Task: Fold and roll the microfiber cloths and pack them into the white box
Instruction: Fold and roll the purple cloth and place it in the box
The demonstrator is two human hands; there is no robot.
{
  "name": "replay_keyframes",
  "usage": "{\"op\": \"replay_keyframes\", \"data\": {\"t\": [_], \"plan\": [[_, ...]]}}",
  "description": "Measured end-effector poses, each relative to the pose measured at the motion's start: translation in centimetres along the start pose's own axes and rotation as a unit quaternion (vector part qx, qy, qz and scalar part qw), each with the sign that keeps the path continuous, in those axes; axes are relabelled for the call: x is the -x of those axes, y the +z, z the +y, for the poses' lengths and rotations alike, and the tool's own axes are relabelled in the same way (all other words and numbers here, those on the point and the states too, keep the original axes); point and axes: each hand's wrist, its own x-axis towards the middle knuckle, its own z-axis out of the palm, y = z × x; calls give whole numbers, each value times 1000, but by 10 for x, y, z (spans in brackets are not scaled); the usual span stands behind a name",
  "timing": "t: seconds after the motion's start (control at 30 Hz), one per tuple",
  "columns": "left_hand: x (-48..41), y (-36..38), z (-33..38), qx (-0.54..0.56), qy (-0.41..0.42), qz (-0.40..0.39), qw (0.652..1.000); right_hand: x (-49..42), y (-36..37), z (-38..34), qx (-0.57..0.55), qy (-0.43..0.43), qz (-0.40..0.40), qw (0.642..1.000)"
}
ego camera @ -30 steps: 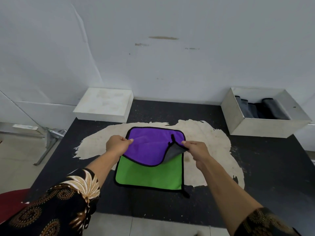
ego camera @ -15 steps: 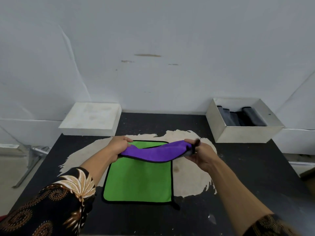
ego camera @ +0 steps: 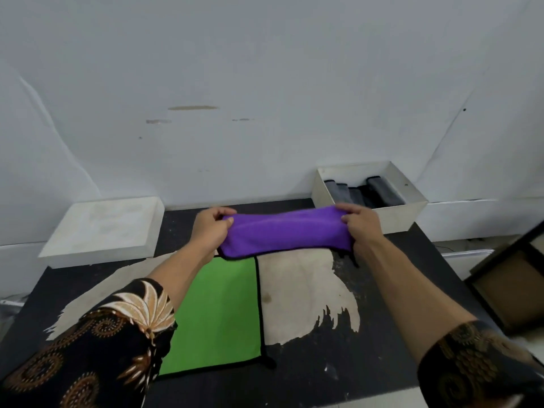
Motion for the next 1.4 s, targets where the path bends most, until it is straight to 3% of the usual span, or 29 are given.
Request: {"op": "replay_keyframes", "data": {"t": [0.1, 0.2, 0.37, 0.53, 0.7, 0.93, 1.0, 1.07, 1.13, 1.2, 1.3, 1.4], "plan": [[9, 27, 24, 82, 26, -30, 996, -2, -36, -20, -3, -59, 7, 998], [31, 50, 21, 94, 57, -37, 993, 0, -66, 1, 25, -99, 7, 995], [69, 102, -55, -48, 0, -53, 997, -4, -108, 101, 171, -41, -26, 984], [116, 146, -128, -197, -160, -135, 958, 2, -144, 184, 380, 60, -159, 909], [145, 164, -151, -242, -202, -80, 946, -10, -158, 201, 399, 45, -178, 898], [172, 174, -151, -276, -187, -72, 940, -13, -176, 204, 431, 37, -169, 885], [182, 173, -150, -309, -172, -96, 930, -4, -181, 201, 497, 26, -181, 848], [193, 171, -149, -375, -135, -123, 909, 7, -185, 201, 583, -45, -164, 795], [203, 166, -149, -459, -59, -109, 880, 18, -188, 207, 604, -157, -177, 761], [208, 161, -153, -538, 52, -103, 835, 25, -190, 213, 596, -245, -244, 725], [209, 154, -160, -611, 161, -156, 759, 30, -194, 220, 601, -255, -308, 692], [208, 157, -156, -632, 173, -189, 731, 33, -192, 220, 612, -261, -304, 682]]}}
